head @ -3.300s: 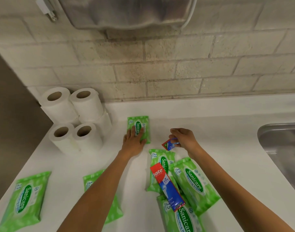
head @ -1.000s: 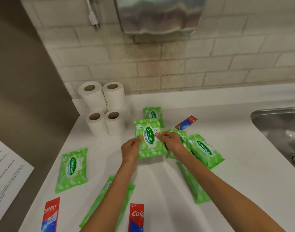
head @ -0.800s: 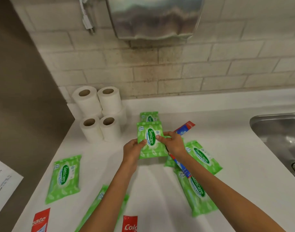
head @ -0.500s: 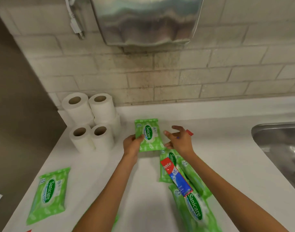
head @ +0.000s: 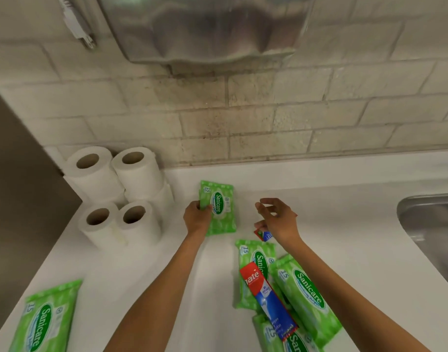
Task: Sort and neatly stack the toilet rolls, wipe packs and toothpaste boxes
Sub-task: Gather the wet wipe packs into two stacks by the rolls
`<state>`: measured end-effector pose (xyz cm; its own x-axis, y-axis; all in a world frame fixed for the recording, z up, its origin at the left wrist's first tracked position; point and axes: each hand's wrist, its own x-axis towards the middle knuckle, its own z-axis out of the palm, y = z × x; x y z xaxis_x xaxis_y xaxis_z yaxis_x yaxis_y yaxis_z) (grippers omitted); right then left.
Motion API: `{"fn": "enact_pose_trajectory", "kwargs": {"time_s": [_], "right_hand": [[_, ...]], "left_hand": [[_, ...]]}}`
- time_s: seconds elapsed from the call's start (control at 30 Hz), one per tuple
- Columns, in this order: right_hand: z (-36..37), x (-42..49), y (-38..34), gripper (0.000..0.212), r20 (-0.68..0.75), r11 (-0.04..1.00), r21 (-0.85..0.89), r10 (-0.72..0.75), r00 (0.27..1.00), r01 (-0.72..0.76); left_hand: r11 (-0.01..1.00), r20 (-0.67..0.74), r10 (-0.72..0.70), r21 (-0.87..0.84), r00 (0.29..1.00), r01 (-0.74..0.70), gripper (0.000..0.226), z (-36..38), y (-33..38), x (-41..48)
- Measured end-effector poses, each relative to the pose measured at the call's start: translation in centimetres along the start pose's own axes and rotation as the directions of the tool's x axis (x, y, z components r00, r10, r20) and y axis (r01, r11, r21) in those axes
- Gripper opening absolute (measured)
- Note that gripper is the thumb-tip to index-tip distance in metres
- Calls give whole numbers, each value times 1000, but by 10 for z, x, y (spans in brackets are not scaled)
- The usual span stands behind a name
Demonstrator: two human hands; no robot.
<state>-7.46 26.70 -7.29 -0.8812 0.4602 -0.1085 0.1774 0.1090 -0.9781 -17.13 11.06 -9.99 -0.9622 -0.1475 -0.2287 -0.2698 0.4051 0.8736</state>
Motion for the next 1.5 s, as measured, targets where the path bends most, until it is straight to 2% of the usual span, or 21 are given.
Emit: {"fn": "enact_pose_trajectory", "kwargs": {"time_s": [0.1,0.17,0.23,0.3,0.4,0.57,0.67,0.87,1.23,1.5], "right_hand": [[4,4,5,19,1,1000,1,8,1000,-8],[7,5,8,22,-1,1000,-5,8,1000,-8],[9,5,10,25,4,1000,-27,5,1000,-5],[10,4,11,25,9,999,-48,-1,1000,2],[10,3,11,23,-3,999,-51,-6,1000,5],[7,2,10,15,-6,999,-36,-9,1000,9],[3,3,9,15,-17,1000,-8,1,1000,-1],[2,3,9,12,-10,1000,-2,0,1000,0],[1,3,9,13,3,1000,-8,-7,1000,7],[1,-1,5,13,16,999,-32,-11,1000,12]], "left_hand": [[996,-45,53,75,998,-49,33,3,-6,-3],[971,-64,136,206,989,-120,45,3,-12,-8],[881,-46,286,405,957,-244,53,3,-18,-15],[796,29,376,501,926,-339,65,5,-22,-19],[761,108,349,548,931,-349,85,15,-20,-23],[755,103,188,621,977,-211,104,34,-5,-23],[756,73,115,640,991,-135,104,39,0,-19],[769,-14,121,634,993,-85,97,41,0,-19],[720,-35,130,690,991,-70,84,49,-5,-15],[701,13,140,705,990,-108,87,47,-6,-13]]}}
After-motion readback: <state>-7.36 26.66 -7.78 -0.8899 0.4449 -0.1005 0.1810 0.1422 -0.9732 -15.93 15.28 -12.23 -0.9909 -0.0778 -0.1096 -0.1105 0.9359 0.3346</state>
